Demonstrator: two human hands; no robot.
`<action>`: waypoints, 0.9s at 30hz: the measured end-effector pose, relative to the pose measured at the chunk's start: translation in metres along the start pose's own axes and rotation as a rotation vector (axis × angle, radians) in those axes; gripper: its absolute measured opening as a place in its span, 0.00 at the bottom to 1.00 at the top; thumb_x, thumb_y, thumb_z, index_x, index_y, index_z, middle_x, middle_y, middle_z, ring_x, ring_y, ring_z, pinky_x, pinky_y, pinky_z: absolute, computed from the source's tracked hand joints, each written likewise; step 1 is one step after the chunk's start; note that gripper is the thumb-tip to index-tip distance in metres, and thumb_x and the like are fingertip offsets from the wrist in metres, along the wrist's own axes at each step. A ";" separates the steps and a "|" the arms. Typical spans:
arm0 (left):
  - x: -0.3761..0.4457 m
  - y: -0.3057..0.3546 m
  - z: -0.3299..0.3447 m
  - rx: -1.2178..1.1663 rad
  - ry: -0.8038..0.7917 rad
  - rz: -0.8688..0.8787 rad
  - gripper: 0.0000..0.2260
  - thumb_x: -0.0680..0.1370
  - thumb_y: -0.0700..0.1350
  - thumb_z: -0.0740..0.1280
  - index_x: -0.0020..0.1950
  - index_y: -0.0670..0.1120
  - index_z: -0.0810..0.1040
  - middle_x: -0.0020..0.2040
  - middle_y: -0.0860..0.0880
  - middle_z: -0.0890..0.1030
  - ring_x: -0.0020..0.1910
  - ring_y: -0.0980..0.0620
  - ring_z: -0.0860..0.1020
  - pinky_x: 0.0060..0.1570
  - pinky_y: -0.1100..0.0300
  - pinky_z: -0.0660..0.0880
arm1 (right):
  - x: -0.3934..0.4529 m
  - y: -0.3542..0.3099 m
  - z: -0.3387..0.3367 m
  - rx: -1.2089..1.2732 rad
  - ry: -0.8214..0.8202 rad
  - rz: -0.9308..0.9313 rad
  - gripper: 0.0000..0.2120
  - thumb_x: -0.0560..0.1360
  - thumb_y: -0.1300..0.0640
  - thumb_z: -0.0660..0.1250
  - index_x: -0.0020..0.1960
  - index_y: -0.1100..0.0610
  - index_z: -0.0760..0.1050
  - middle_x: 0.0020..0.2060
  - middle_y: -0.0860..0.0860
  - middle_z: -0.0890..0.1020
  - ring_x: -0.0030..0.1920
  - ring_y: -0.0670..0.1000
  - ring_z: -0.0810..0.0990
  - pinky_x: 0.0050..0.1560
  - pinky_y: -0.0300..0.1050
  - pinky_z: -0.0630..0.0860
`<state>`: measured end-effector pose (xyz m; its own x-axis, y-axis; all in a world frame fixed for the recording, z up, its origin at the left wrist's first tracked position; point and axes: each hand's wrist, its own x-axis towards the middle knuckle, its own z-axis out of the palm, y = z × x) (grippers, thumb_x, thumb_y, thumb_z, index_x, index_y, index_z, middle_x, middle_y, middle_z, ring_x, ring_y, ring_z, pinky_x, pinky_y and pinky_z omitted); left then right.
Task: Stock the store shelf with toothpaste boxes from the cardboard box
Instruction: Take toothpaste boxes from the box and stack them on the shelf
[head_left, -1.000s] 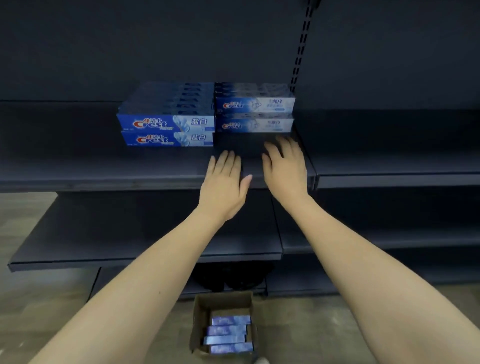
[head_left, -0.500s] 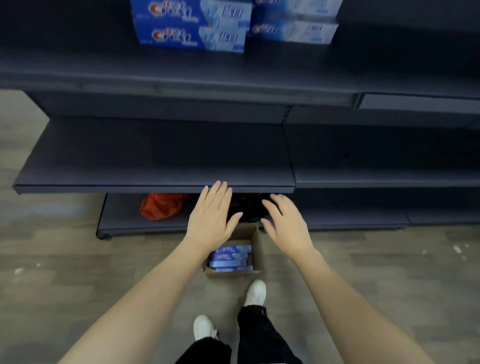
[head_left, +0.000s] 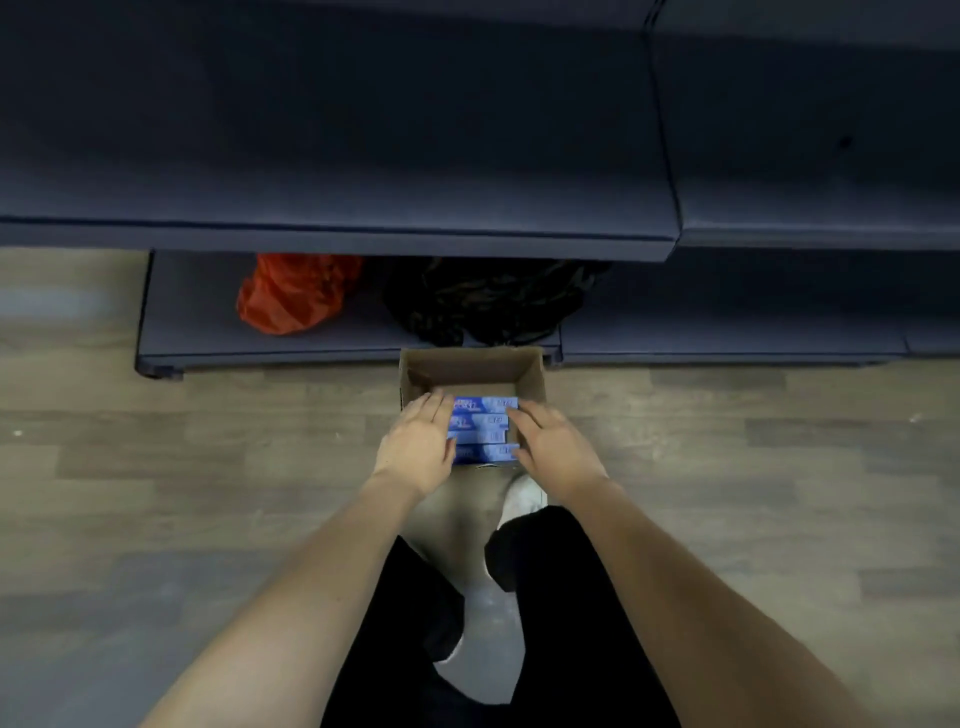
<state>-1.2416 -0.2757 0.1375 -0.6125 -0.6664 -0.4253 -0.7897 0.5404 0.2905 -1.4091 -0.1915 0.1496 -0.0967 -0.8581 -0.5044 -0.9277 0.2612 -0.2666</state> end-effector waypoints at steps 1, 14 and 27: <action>0.009 -0.003 0.016 -0.003 -0.030 -0.021 0.27 0.80 0.46 0.58 0.77 0.42 0.52 0.77 0.46 0.56 0.75 0.49 0.54 0.74 0.61 0.50 | 0.012 0.007 0.012 0.005 -0.006 0.006 0.26 0.79 0.54 0.60 0.75 0.54 0.57 0.74 0.49 0.59 0.73 0.51 0.58 0.70 0.43 0.62; 0.182 -0.050 0.200 0.197 -0.256 -0.076 0.34 0.77 0.43 0.62 0.77 0.39 0.46 0.77 0.42 0.51 0.76 0.45 0.52 0.75 0.56 0.49 | 0.201 0.072 0.163 -0.250 -0.151 -0.042 0.25 0.76 0.58 0.65 0.71 0.58 0.62 0.68 0.54 0.66 0.69 0.55 0.63 0.69 0.47 0.64; 0.250 -0.092 0.247 0.230 -0.397 -0.088 0.17 0.77 0.44 0.64 0.65 0.41 0.73 0.66 0.41 0.74 0.64 0.43 0.73 0.61 0.54 0.71 | 0.295 0.086 0.212 -0.311 -0.366 0.035 0.23 0.76 0.59 0.63 0.70 0.57 0.66 0.67 0.56 0.70 0.67 0.57 0.68 0.65 0.51 0.70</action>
<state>-1.3134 -0.3648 -0.2075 -0.4470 -0.4906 -0.7480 -0.7821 0.6202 0.0605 -1.4410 -0.3283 -0.1964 -0.0486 -0.6246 -0.7794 -0.9954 0.0950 -0.0141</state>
